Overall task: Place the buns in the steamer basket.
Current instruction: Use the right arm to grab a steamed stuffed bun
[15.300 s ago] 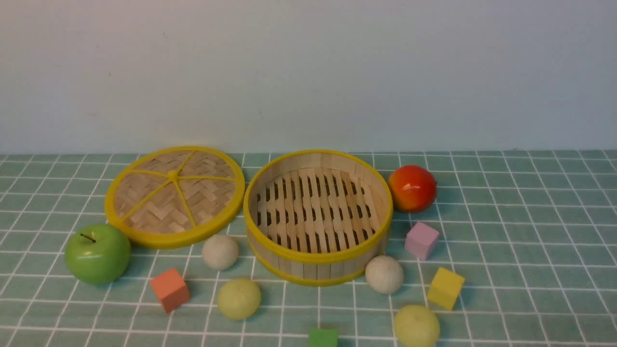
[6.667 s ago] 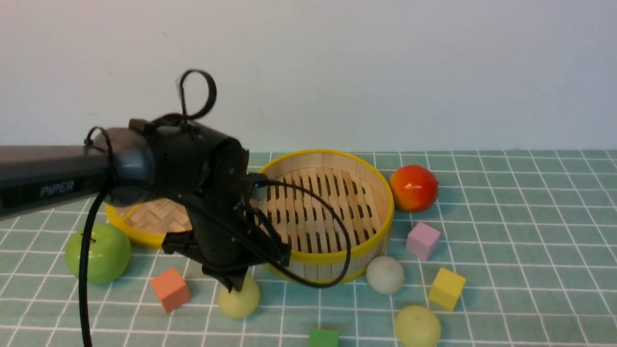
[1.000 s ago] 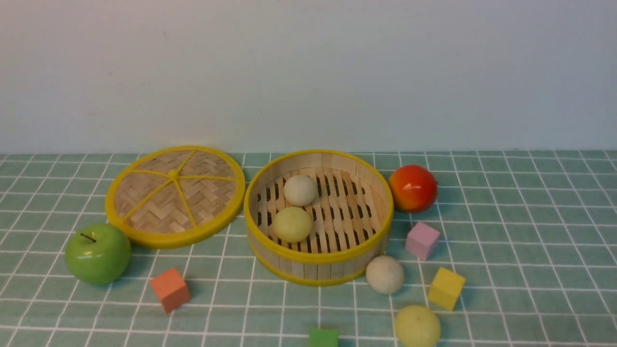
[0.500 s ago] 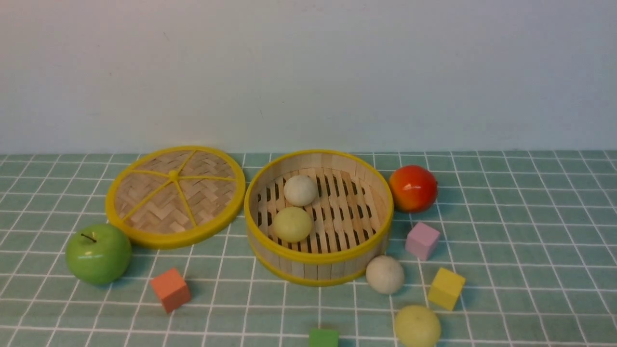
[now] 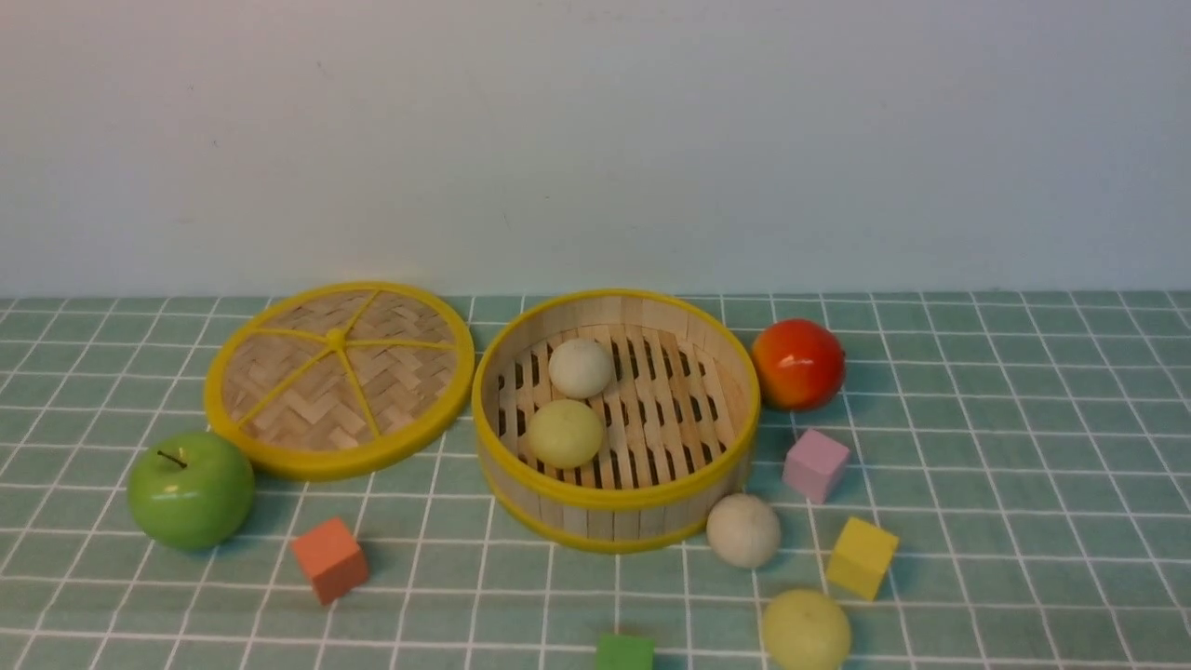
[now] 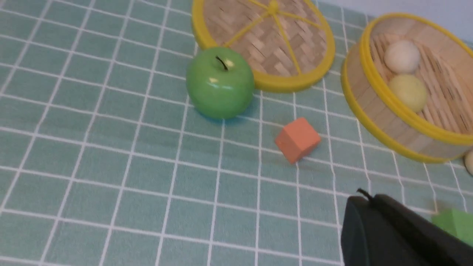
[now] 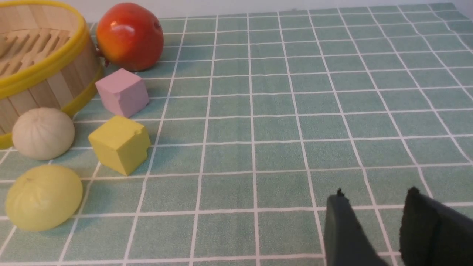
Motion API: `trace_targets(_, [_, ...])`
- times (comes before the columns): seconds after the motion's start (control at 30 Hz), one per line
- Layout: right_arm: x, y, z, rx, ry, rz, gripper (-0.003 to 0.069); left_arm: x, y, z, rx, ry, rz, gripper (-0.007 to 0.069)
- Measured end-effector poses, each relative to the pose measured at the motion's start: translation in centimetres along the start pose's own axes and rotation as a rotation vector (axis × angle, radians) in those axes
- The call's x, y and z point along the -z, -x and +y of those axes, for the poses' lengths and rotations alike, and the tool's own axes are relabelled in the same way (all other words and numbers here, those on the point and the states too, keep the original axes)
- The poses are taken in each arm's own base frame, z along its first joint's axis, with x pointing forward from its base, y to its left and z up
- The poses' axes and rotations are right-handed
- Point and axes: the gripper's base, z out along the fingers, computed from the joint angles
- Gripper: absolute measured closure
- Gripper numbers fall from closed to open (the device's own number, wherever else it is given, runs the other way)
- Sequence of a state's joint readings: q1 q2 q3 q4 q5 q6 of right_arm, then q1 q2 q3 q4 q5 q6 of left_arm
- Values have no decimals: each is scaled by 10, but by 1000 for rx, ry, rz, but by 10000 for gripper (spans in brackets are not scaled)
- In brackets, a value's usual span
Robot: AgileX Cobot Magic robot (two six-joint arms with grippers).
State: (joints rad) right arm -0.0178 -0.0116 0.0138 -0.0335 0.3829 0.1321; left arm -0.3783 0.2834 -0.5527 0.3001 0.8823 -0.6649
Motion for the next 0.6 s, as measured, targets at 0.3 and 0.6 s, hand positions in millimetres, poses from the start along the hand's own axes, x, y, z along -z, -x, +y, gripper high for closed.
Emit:
trace_targets(0.3, [0,0,0,0,0,0,419,-35,-70,28,-109,49,-271,638])
trace_targets(0.6, [0,0,0,0,0,1,419,-66,-111,40,-97,68,-189,638])
